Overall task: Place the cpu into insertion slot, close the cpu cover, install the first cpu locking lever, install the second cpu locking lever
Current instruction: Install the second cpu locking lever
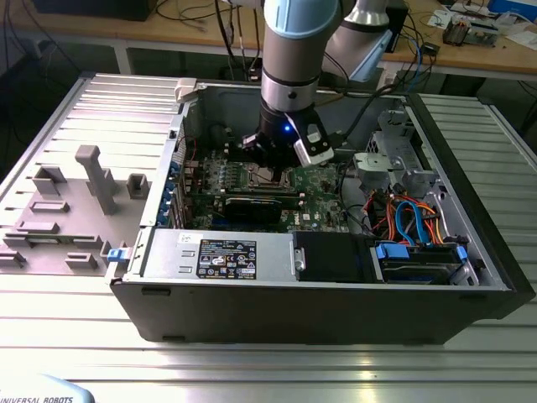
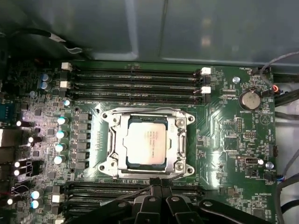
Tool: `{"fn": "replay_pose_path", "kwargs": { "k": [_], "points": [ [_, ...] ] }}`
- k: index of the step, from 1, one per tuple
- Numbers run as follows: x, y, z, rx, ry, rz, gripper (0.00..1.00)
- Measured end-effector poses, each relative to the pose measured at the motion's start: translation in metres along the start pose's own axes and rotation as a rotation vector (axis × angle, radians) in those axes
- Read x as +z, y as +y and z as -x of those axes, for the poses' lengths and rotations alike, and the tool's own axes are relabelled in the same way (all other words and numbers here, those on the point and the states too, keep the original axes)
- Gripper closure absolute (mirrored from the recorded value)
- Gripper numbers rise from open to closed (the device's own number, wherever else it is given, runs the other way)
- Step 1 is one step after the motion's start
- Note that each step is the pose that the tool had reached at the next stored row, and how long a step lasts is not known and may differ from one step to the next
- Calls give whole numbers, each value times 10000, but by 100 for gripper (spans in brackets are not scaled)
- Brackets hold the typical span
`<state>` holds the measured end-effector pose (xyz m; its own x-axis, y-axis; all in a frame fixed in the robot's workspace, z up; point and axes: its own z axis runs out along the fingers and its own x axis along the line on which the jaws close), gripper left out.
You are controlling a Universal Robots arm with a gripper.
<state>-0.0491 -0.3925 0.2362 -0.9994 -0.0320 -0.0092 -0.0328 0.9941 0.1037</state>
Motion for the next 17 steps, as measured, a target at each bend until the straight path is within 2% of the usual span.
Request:
{"fn": "replay_pose_path", "kwargs": {
  "k": [1, 3, 4, 5, 6, 9, 13, 17],
  "points": [
    [12, -3, -32, 2, 34, -2, 89],
    [57, -4, -143, 10, 97, -1, 89],
    [81, -5, -206, 11, 114, 0, 89],
    [94, -5, -235, 12, 120, 2, 89],
    [107, -6, -253, 14, 123, 2, 89],
    [132, -36, -285, 14, 140, 80, 89],
    [128, -101, -318, 15, 149, 153, 89],
    [130, -117, -379, 15, 148, 228, 89]
  ]
}}
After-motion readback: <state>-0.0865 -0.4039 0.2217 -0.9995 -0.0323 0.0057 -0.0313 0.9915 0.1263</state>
